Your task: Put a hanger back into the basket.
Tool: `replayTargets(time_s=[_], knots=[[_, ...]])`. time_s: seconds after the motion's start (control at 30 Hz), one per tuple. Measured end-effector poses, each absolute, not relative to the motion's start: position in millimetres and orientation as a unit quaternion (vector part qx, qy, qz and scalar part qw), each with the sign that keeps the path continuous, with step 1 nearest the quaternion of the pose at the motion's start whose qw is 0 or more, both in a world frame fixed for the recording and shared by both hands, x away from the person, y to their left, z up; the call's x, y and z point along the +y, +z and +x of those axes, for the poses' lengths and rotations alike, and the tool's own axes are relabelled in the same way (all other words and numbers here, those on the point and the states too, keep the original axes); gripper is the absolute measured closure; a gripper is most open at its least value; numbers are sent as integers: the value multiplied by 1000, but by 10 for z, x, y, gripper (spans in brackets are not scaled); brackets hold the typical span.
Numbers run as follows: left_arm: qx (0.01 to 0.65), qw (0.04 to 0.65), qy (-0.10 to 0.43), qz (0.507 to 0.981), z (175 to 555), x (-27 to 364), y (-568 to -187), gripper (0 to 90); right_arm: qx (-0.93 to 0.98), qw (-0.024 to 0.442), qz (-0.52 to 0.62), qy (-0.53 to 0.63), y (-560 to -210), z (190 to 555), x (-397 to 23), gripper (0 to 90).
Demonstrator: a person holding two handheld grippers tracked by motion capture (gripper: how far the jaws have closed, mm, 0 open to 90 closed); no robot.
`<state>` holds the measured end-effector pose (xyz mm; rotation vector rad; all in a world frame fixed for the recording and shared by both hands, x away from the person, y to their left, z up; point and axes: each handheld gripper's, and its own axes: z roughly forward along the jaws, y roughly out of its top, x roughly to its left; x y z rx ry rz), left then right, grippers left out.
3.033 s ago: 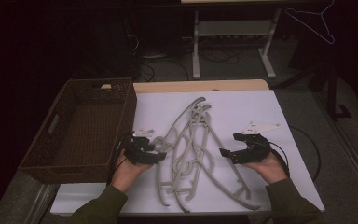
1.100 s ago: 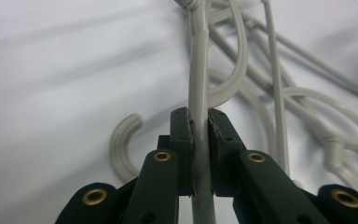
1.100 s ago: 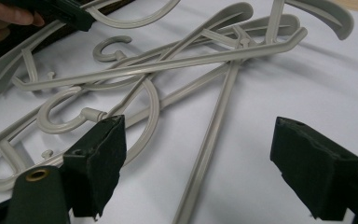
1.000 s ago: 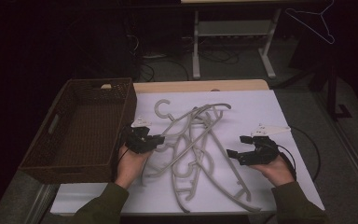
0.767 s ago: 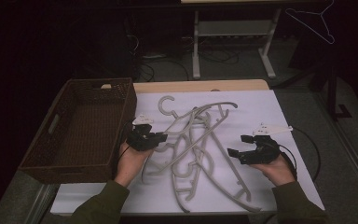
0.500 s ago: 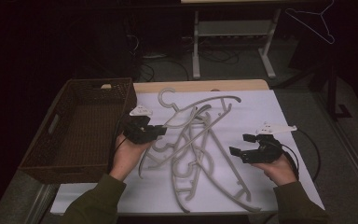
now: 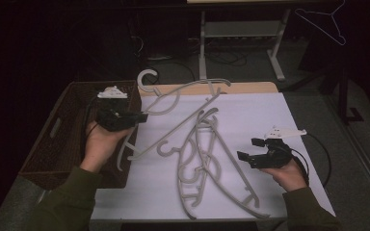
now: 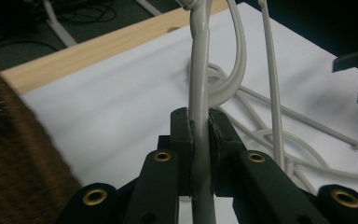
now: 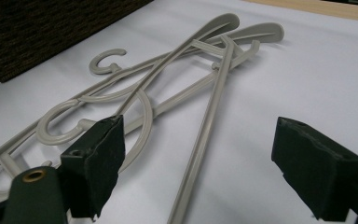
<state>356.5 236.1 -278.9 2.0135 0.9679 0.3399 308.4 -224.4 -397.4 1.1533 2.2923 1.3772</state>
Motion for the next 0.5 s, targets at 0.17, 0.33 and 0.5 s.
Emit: replayTargets(time_s=[0.17,0.33,0.5], knots=[[395,419,145,805,3570,2630,-2684,823,780,116,392,473,-3962,3073,-2236,152],[405,415,158,799,3574,2911,-2603,823,781,124,391,472,-3959,3069,-2236,135],[424,412,172,788,3587,3202,-2550,823,779,128,396,470,-3959,3047,-2237,135]])
